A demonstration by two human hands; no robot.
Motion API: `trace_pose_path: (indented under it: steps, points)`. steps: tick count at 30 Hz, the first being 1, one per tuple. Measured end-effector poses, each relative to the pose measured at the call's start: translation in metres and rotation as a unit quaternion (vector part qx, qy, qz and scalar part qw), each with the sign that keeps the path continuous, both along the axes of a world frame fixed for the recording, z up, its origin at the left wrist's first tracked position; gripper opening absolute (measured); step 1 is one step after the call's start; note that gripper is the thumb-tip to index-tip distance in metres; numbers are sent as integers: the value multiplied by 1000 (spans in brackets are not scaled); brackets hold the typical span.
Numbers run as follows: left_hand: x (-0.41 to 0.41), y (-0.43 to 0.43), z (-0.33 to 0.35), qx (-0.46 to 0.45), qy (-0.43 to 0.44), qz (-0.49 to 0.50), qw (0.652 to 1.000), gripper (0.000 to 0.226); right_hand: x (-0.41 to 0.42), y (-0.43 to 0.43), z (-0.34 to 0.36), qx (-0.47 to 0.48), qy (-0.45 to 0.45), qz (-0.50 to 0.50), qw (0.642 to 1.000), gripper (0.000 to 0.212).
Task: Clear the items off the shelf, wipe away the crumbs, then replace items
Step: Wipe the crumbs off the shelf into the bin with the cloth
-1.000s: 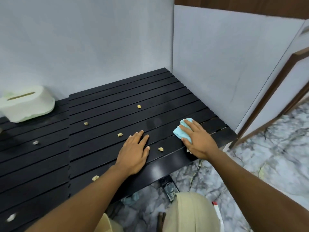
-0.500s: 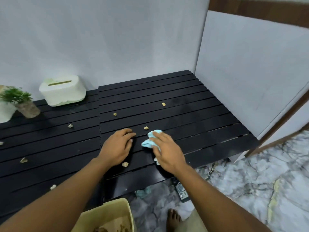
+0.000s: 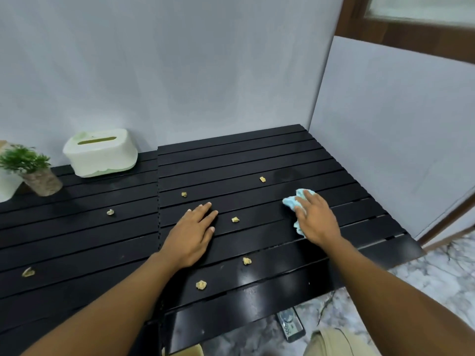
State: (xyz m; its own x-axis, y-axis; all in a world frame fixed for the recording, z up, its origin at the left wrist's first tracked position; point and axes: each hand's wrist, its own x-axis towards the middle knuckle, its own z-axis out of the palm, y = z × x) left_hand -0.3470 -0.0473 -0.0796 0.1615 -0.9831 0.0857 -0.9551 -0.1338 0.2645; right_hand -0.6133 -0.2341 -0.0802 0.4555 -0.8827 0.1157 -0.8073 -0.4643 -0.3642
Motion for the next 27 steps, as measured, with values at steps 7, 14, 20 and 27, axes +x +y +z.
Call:
trace_pose_path:
  steps: [7, 14, 20, 27]
  points:
    - [-5, -18, -12, 0, -2, 2, 1000, 56, 27, 12, -6, 5, 51, 66, 997, 48]
    - [-3, -21, -12, 3, -11, 6, 1000, 65, 74, 59, -4, 2, -22, 201, 979, 47]
    - [9, -22, -6, 15, -35, -25, 999, 69, 73, 64, -5, -1, -107, 190, 976, 47]
    - [18, -46, 4, 7, -13, -40, 999, 75, 13, -15, 14, -44, -103, 43, 993, 47]
